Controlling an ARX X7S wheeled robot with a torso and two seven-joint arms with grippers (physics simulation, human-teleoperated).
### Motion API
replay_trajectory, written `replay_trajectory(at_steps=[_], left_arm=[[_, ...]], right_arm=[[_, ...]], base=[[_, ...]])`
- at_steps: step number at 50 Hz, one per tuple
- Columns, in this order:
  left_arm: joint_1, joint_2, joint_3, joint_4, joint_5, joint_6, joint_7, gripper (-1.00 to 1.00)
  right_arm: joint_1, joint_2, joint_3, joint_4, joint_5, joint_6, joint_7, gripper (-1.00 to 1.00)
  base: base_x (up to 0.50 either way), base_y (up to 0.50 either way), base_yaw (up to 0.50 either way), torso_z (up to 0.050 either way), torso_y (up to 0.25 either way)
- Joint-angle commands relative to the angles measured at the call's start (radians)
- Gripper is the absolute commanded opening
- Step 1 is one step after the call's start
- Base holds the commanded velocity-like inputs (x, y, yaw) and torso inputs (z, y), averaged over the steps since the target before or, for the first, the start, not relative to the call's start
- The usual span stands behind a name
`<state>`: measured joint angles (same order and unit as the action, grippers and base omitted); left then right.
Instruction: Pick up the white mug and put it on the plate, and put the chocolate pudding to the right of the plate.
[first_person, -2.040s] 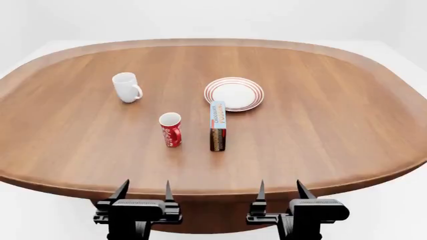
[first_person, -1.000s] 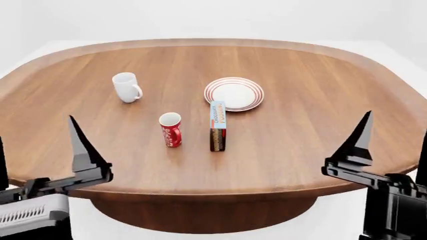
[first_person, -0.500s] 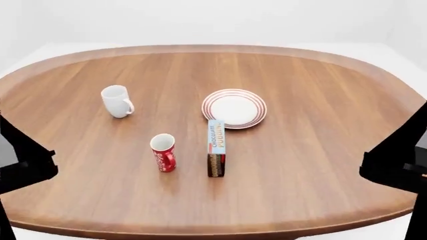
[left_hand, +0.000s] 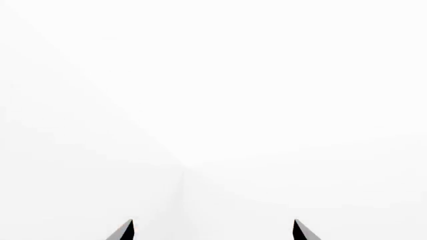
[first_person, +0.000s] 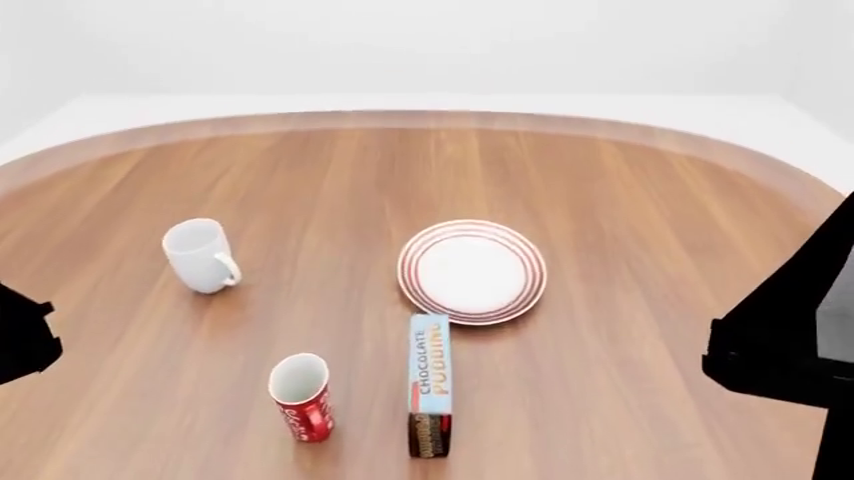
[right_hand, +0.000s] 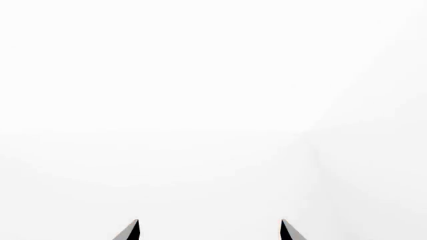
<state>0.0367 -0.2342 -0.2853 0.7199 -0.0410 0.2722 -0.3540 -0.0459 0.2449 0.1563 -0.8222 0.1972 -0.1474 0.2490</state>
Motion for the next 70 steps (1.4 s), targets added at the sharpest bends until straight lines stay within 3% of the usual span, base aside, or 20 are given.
replay_trajectory(at_steps=[1,42,48,70], left_arm=[[0.008,-0.005,-0.004,0.02,0.0,0.004,-0.009,1.0],[0.023,-0.023,0.009,0.037,0.003,0.013,-0.026,1.0],[0.024,-0.026,0.011,0.042,0.002,0.007,-0.029,1.0],[0.027,-0.038,0.029,0.033,-0.001,-0.005,-0.03,1.0]], right_arm=[[-0.006,0.012,-0.006,-0.013,-0.004,-0.002,0.002,1.0],[-0.023,0.037,-0.03,-0.05,-0.071,-0.016,0.017,1.0],[-0.021,0.026,-0.028,-0.04,-0.148,-0.011,0.039,1.0],[-0.035,0.023,-0.034,-0.029,-0.17,-0.059,0.058,1.0]], base=[[0.5,-0.01,0.0,0.0,0.0],[0.5,-0.01,0.0,0.0,0.001],[0.49,0.01,0.0,0.0,0.0],[0.06,0.32,0.0,0.0,0.0]])
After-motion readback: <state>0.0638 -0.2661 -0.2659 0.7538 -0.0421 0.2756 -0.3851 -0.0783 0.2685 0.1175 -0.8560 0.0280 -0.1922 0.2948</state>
